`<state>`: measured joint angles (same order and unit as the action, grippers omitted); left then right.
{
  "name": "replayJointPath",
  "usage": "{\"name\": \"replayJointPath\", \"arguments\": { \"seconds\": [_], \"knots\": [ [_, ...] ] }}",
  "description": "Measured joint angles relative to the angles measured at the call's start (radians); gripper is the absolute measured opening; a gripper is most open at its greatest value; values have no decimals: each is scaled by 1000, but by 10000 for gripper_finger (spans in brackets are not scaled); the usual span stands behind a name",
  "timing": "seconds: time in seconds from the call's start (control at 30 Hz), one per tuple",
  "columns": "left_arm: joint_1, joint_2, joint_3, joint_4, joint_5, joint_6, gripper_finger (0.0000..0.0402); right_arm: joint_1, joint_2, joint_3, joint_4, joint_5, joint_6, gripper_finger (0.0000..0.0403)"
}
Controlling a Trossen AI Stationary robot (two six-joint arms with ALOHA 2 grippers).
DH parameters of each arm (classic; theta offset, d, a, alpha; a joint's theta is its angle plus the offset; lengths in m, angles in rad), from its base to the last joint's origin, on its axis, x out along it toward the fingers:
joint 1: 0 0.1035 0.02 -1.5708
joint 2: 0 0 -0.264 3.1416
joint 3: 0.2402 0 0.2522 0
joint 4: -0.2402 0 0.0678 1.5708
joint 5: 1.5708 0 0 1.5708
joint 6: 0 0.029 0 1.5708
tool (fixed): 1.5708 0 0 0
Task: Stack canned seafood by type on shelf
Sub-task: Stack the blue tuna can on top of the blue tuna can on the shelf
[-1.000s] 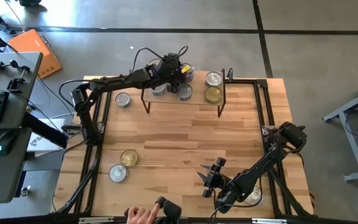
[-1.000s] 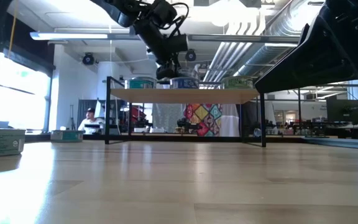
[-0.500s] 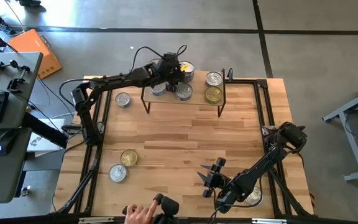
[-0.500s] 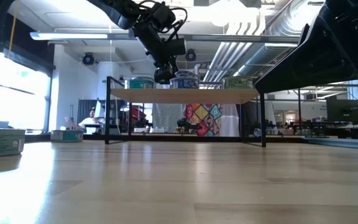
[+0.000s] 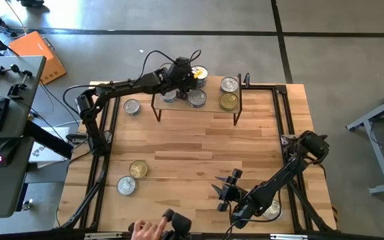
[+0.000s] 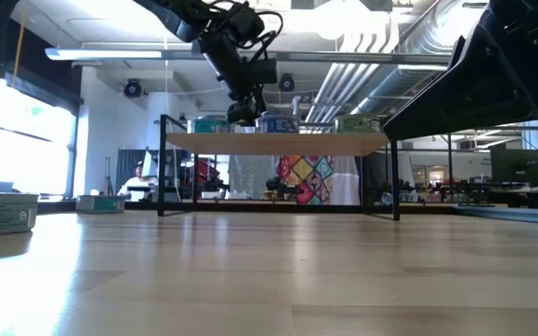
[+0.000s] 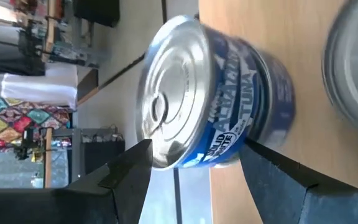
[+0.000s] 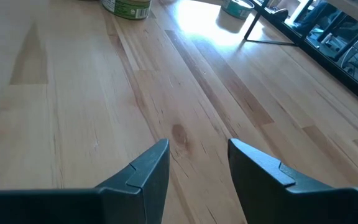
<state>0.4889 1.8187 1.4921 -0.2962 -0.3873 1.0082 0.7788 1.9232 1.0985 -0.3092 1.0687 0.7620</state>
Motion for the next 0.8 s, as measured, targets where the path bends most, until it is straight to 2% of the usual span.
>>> {"name": "replayJointPath", "arguments": {
  "seconds": [0.47,0.7,0.8],
  "knots": [
    [-31,-14,0,-53,-96,86,235,0,0,0,-2,0,-1,155],
    [-45,-57,2,-32,-83,36,223,-2,0,0,-6,1,-2,155],
    [-33,-58,42,-27,-27,-49,199,-10,0,0,-9,2,-3,155]
  ]
}}
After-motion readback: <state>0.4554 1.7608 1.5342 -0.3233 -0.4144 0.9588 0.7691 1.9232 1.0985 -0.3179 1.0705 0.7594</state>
